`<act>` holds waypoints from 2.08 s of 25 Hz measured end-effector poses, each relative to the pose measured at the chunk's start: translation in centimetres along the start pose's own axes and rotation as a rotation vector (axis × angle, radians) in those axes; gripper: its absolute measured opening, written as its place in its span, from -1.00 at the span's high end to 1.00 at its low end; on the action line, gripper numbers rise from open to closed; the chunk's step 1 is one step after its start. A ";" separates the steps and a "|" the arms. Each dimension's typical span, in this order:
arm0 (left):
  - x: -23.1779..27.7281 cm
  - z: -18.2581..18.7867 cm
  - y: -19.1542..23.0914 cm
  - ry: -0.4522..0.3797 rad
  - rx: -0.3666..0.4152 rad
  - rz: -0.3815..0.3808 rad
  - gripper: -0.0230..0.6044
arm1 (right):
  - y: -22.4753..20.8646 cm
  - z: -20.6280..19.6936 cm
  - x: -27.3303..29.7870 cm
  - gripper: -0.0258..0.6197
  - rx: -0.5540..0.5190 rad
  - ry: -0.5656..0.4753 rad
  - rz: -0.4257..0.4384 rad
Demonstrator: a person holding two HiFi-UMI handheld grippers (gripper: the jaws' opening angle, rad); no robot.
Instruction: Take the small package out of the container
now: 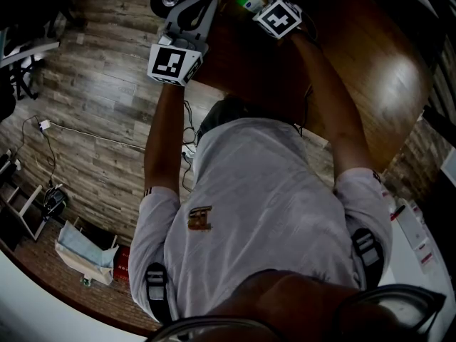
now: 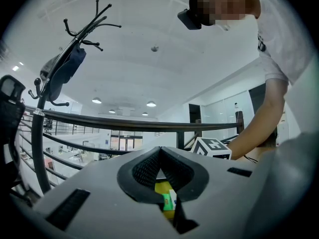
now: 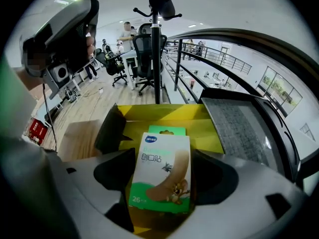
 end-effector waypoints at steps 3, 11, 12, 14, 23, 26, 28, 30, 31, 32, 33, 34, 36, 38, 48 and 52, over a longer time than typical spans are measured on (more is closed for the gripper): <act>-0.1 0.3 0.1 -0.003 0.000 0.001 0.87 | -0.2 0.1 -0.1 -0.07 -0.002 0.009 -0.012; 0.1 -0.2 0.7 0.000 -0.005 -0.003 0.87 | -0.3 0.7 0.7 -0.07 0.008 0.014 0.050; 0.1 -0.2 0.8 0.001 -0.006 -0.003 0.87 | -0.5 1.0 0.6 -0.07 0.001 0.002 0.034; 0.2 -0.4 0.8 0.004 -0.006 -0.003 0.87 | -0.7 1.1 0.7 -0.07 -0.005 -0.003 0.022; -0.1 -0.4 0.4 0.013 -0.001 0.002 0.87 | -0.9 0.8 0.5 -0.07 -0.009 -0.007 0.010; -0.3 -0.3 0.2 0.013 -0.001 0.003 0.87 | -0.7 0.8 0.4 -0.07 -0.010 -0.021 0.018; -0.4 -0.2 0.1 0.014 0.001 0.002 0.87 | -0.5 0.6 0.4 -0.07 -0.002 -0.017 0.034; -0.6 -0.2 0.0 0.017 0.003 0.003 0.87 | -0.4 0.5 0.4 -0.07 0.000 -0.025 0.031; -0.6 -0.2 -0.1 0.021 0.003 0.004 0.87 | -0.6 0.6 0.3 -0.07 -0.003 -0.036 0.017; -0.6 -0.3 -0.1 0.024 0.003 0.006 0.87 | -0.7 0.6 0.2 -0.07 -0.003 -0.045 0.007; -0.6 -0.3 -0.2 0.025 0.005 0.007 0.87 | -0.7 0.6 0.2 -0.07 0.001 -0.052 0.002; -0.7 -0.4 -0.3 0.023 0.009 0.006 0.87 | -0.7 0.5 0.1 -0.07 0.007 -0.057 0.001; -0.8 -0.3 -0.5 0.019 0.013 0.005 0.87 | -0.6 0.3 -0.3 -0.07 0.014 -0.067 0.000; -1.0 -0.1 -0.7 0.020 0.011 0.008 0.87 | -0.4 0.2 -1.0 -0.07 0.012 -0.079 -0.007; -1.4 0.7 -2.4 0.004 0.017 0.000 0.87 | 0.5 -0.7 -4.6 -0.07 -0.004 -0.157 -0.015; -1.7 0.8 -3.0 -0.003 0.021 0.000 0.87 | 1.1 -0.8 -6.5 -0.07 -0.005 -0.231 -0.014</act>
Point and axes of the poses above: the fingertips, and each gripper's own axes: x forward along the fingers, y to its left, z out of its top, the point moved 8 cm from there along -x, backward along the fingers, and after that the axes turned 15 degrees about y, right-handed, at the moved point
